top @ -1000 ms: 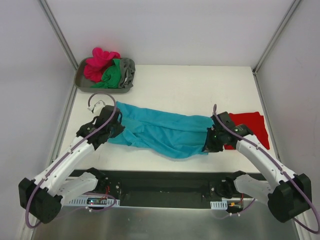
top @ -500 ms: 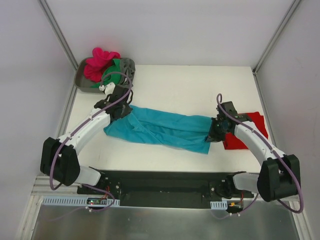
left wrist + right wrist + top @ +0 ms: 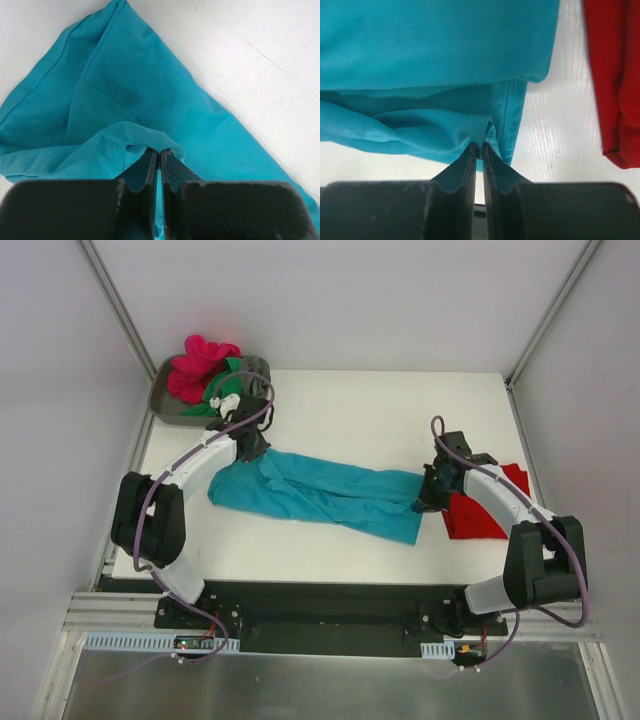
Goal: Fold and stack the t-shirts
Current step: Fold the other side of the tshirt into a rectangle
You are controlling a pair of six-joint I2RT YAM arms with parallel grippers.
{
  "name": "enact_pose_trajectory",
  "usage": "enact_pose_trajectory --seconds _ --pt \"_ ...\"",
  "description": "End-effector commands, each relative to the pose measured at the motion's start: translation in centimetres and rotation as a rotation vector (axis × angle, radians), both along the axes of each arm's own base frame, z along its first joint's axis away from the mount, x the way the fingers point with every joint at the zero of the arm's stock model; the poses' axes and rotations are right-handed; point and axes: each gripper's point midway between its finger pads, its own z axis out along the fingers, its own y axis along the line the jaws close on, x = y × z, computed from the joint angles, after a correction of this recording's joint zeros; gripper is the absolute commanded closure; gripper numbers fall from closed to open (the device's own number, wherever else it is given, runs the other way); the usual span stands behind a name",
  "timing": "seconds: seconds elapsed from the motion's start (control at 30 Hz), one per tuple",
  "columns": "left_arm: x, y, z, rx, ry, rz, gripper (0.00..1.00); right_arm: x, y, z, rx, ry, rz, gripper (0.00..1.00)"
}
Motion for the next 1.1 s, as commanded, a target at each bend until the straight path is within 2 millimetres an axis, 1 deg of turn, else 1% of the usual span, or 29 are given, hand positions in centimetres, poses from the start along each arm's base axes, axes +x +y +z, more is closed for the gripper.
enact_pose_trajectory --seconds 0.0,0.07,0.1,0.13,0.17,0.23,0.27,0.3,0.33,0.37,0.43,0.5,0.53,0.57,0.6,0.67,0.7,0.77,0.8,0.87,0.93,0.97,1.07 --pt "2.5 0.1 0.3 -0.001 -0.022 0.011 1.00 2.8 -1.2 0.4 -0.062 -0.079 -0.010 0.86" --pt "2.9 0.1 -0.4 -0.011 -0.004 0.017 0.99 3.5 -1.9 0.0 -0.102 -0.098 -0.023 0.78" --pt "3.1 -0.1 -0.7 -0.021 0.006 0.013 0.94 3.8 -2.0 -0.1 -0.111 -0.107 -0.022 0.75" --pt "3.1 -0.2 -1.0 -0.029 0.015 0.004 0.81 3.9 -2.1 -0.2 -0.118 -0.111 -0.023 0.69" --pt "3.1 -0.4 -1.0 -0.033 0.018 -0.001 0.69 4.0 -2.1 -0.1 -0.119 -0.117 -0.023 0.69" --pt "3.2 -0.5 -0.8 -0.032 0.016 -0.021 0.26 4.3 -2.3 0.6 -0.127 -0.144 -0.017 0.66" --pt "3.2 -0.5 -0.5 -0.028 0.010 -0.032 0.03 4.5 -2.4 1.3 -0.132 -0.169 -0.014 0.60" --pt "3.3 -0.5 -0.1 -0.025 0.001 -0.039 0.01 4.6 -2.4 1.9 -0.132 -0.193 -0.005 0.47" --pt "3.1 -0.5 0.3 -0.026 -0.007 -0.044 0.01 4.7 -3.0 2.5 -0.161 -0.220 -0.011 0.39" --pt "3.0 -0.5 0.8 -0.031 -0.018 -0.047 0.01 4.8 -3.0 3.2 -0.161 -0.246 -0.004 0.35" --pt "2.0 -0.6 1.7 -0.053 -0.031 -0.061 0.01 4.7 -2.8 4.4 -0.143 -0.293 0.012 0.26" --pt "0.6 -1.1 2.0 -0.096 -0.026 -0.093 0.01 4.4 -1.6 5.5 -0.079 -0.340 0.061 0.15" --pt "-0.1 -1.6 2.3 -0.126 -0.027 -0.116 0.01 4.2 -0.7 6.1 -0.032 -0.366 0.091 0.09" --pt "-1.0 -2.4 2.1 -0.160 -0.018 -0.155 0.01 4.0 0.2 6.4 0.013 -0.385 0.124 0.03" --pt "-1.9 -3.2 2.0 -0.196 -0.012 -0.197 0.01 3.6 1.6 6.8 0.072 -0.411 0.169 0.04" --pt "-3.6 -4.3 1.2 -0.248 0.014 -0.238 0.01 2.9 3.9 7.3 0.173 -0.450 0.249 0.04" --pt "-4.3 -4.3 0.9 -0.253 0.021 -0.237 0.01 2.5 5.0 7.6 0.211 -0.465 0.285 0.04" --pt "-5.7 -4.1 0.0 -0.256 0.040 -0.230 0.01 1.6 6.5 7.4 0.246 -0.461 0.355 0.04" --pt "-6.0 -3.8 -0.3 -0.253 0.045 -0.220 0.01 1.2 7.2 7.0 0.249 -0.450 0.384 0.04" --pt "-6.4 -3.4 -0.7 -0.243 0.046 -0.210 0.01 0.5 8.6 6.4 0.258 -0.425 0.449 0.04" --pt "-6.4 -3.8 -0.9 -0.262 0.050 -0.219 0.01 -0.1 9.7 5.7 0.268 -0.389 0.483 0.04" --pt "-6.5 -4.4 -1.1 -0.288 0.054 -0.236 0.01 -0.2 10.0 5.1 0.268 -0.367 0.485 0.04" --pt "-5.9 -5.2 -1.9 -0.311 0.079 -0.247 0.01 -0.2 10.3 3.2 0.249 -0.305 0.473 0.04"
